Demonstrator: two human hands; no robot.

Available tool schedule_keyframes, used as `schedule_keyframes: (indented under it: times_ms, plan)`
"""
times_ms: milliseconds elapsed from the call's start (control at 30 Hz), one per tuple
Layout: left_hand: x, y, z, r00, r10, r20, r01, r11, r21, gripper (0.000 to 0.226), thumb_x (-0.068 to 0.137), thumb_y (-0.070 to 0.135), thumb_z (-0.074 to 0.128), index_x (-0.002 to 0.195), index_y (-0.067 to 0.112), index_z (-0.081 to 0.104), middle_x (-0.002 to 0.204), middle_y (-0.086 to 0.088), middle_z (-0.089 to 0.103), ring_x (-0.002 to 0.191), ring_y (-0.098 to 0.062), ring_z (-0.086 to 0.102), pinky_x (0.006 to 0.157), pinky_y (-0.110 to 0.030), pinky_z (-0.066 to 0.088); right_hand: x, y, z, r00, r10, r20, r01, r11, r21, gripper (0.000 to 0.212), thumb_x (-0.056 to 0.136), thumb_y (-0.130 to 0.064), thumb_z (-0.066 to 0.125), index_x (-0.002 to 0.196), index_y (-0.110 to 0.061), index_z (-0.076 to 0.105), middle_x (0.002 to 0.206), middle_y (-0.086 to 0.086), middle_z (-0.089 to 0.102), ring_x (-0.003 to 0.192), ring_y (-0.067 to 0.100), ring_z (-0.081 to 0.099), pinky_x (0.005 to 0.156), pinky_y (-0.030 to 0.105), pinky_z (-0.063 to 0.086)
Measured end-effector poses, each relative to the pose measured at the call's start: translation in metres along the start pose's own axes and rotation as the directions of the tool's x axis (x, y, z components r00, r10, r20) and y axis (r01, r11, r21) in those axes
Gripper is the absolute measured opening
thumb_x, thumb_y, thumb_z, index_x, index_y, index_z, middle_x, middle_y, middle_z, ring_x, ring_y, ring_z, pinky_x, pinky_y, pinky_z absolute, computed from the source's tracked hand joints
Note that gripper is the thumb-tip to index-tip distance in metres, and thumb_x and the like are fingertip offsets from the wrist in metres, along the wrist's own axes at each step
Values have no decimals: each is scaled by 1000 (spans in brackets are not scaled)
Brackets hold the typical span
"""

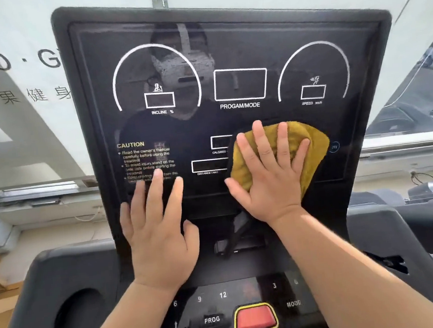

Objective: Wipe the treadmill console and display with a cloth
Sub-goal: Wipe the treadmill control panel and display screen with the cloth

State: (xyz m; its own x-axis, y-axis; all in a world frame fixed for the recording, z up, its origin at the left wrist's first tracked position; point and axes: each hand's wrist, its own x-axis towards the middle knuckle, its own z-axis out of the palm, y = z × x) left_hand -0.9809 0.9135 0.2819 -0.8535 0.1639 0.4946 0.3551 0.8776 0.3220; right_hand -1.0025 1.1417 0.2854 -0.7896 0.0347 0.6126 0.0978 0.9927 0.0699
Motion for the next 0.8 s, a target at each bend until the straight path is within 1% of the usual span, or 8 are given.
schedule_keyframes:
  times_ms: [100,167,267,367,500,600,733,800]
  plan:
    - [-2,17,8,997,14,77,-20,998,65,73,76,31,47,148,21,48,163,-6,32,147,-39,29,117,-63,19,-11,53,-4,974,220,51,-220,975,9,88,86,-72,46,161,-29,27,172,10,10,152,55,4,111,81,-3]
    - [-3,28,13,995,16,103,-26,995,95,74,75,29,51,148,22,48,163,-6,31,147,-40,29,117,-62,21,-5,79,-12,938,333,95,-336,942,11,90,84,-72,45,160,-28,24,171,17,9,150,61,4,108,86,4]
    - [-3,41,15,994,-29,107,17,994,109,74,72,28,55,147,22,50,162,-9,32,146,-41,30,115,-64,23,28,92,-27,908,405,105,-409,912,27,93,86,-76,37,162,-28,14,172,17,2,150,61,0,109,85,10]
    - [-3,48,13,993,-37,109,23,992,128,74,72,28,55,146,22,51,162,-11,32,146,-41,29,114,-64,23,78,80,-44,911,408,53,-411,909,66,92,89,-80,31,164,-30,8,173,14,-2,151,58,-4,113,82,4]
    - [0,56,9,995,-28,96,14,990,143,75,72,27,58,146,23,51,162,-9,31,146,-40,29,115,-64,23,116,49,-54,975,221,-5,-221,974,41,89,91,-83,22,165,-34,7,173,11,-1,152,56,-4,114,81,2]
    - [6,63,10,995,-25,99,11,991,137,77,72,28,58,148,25,49,164,-7,29,147,-39,28,115,-63,22,104,28,-49,1000,5,-1,-5,1000,25,85,93,-81,25,164,-38,9,174,6,-1,154,53,-7,115,78,-2]
    - [14,70,14,992,12,127,-29,991,127,77,74,32,59,149,27,46,165,-5,26,148,-39,27,115,-62,26,35,42,-24,935,-353,33,352,936,21,75,95,-73,42,161,-40,26,173,-1,10,157,44,0,119,74,1]
    - [16,72,17,989,23,148,-42,991,127,77,73,33,59,149,28,46,165,-5,27,147,-40,28,109,-63,34,12,72,-15,912,-408,29,409,912,-29,76,92,-72,51,159,-41,33,172,-2,19,157,43,9,118,75,5]
